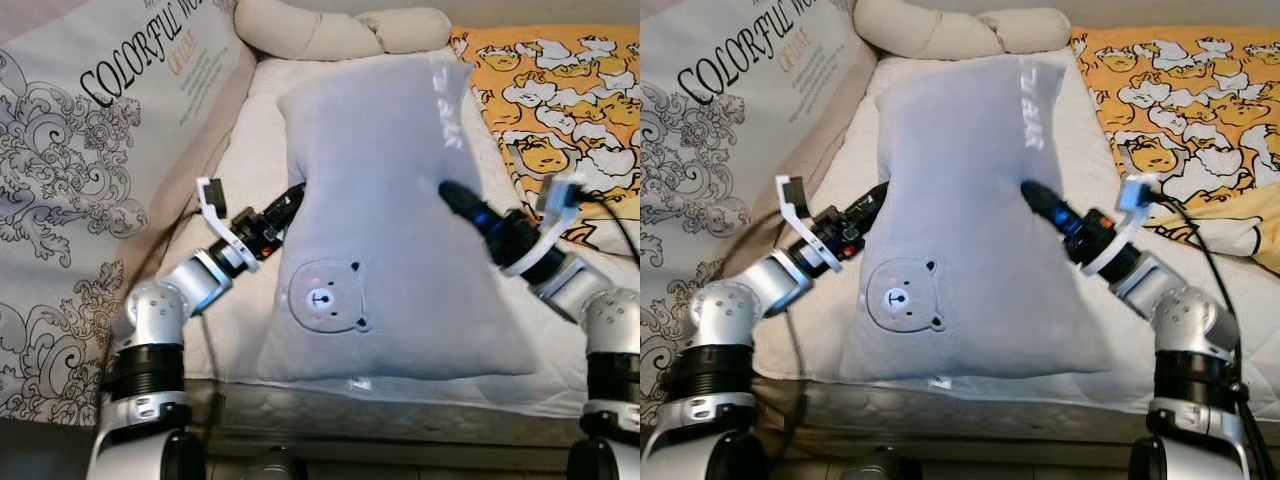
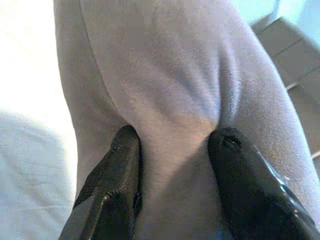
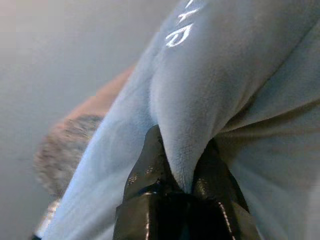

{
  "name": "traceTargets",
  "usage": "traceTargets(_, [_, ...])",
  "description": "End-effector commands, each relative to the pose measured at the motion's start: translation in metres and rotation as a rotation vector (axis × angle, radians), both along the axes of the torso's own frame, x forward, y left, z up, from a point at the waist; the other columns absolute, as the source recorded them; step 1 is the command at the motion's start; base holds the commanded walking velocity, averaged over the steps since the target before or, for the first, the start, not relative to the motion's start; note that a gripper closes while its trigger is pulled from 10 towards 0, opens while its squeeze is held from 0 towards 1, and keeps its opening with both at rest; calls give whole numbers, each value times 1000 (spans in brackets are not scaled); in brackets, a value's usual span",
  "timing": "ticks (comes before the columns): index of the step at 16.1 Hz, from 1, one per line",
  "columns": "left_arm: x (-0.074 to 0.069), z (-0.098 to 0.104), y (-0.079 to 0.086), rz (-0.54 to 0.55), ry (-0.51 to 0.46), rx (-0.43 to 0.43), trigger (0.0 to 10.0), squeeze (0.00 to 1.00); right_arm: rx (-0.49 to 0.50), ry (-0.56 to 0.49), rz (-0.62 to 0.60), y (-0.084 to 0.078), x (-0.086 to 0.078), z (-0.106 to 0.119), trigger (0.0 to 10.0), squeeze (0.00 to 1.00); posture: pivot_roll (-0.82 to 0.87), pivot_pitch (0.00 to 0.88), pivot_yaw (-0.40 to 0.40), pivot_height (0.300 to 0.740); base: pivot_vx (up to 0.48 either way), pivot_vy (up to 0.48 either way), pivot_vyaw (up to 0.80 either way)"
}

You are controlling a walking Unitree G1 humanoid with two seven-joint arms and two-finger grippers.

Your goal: Clean up the room

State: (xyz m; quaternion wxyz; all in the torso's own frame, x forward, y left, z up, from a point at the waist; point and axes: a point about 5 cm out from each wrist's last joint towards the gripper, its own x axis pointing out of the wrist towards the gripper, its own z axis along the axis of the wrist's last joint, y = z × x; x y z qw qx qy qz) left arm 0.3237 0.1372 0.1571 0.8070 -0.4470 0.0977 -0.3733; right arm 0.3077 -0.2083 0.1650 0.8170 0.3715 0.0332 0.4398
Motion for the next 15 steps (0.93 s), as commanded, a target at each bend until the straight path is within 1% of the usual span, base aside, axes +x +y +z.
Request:
traceTargets(1, [1,9,-1,2,-41,85,0,0,-43,-19,-15,6,2,2,0,0,-3,0,87,740,0,0,0])
traceTargets(3, [0,12,1,17,-79,218,0,0,-105,4,-81,5,2,-6,0,0,-5,0,91,740,0,0,0])
traceTargets(4, [1,12,0,22,-84,243,0,0,-117,9,-94,6,2,-8,0,0,-6,0,92,740,0,0,0])
traceTargets(6, [2,13,-4,56,-128,371,0,0,-206,23,-173,10,3,-14,0,0,-10,0,94,740,0,0,0])
traceTargets(7, [2,13,-5,67,-143,414,0,0,-236,29,-205,12,2,-16,0,0,-11,0,92,740,0,0,0])
traceTargets(8, [1,12,-6,72,-151,444,0,0,-254,39,-233,13,0,-19,0,0,-10,0,91,740,0,0,0])
traceTargets(11, [-5,5,-9,78,-128,449,0,0,-216,38,-255,20,-7,-19,0,0,-20,0,96,740,0,0,0])
traceTargets(13, [-5,-1,-7,107,-97,447,0,0,-214,39,-264,21,-7,-18,0,0,-23,0,94,740,0,0,0])
traceTargets(14, [-3,-6,-3,146,-98,509,0,0,-221,37,-275,21,-4,-17,0,0,-22,0,90,740,0,0,0])
traceTargets(15, [-2,-9,-1,166,-119,590,4706,0,-227,32,-284,20,-2,-16,0,0,-18,0,84,740,0,0,0])
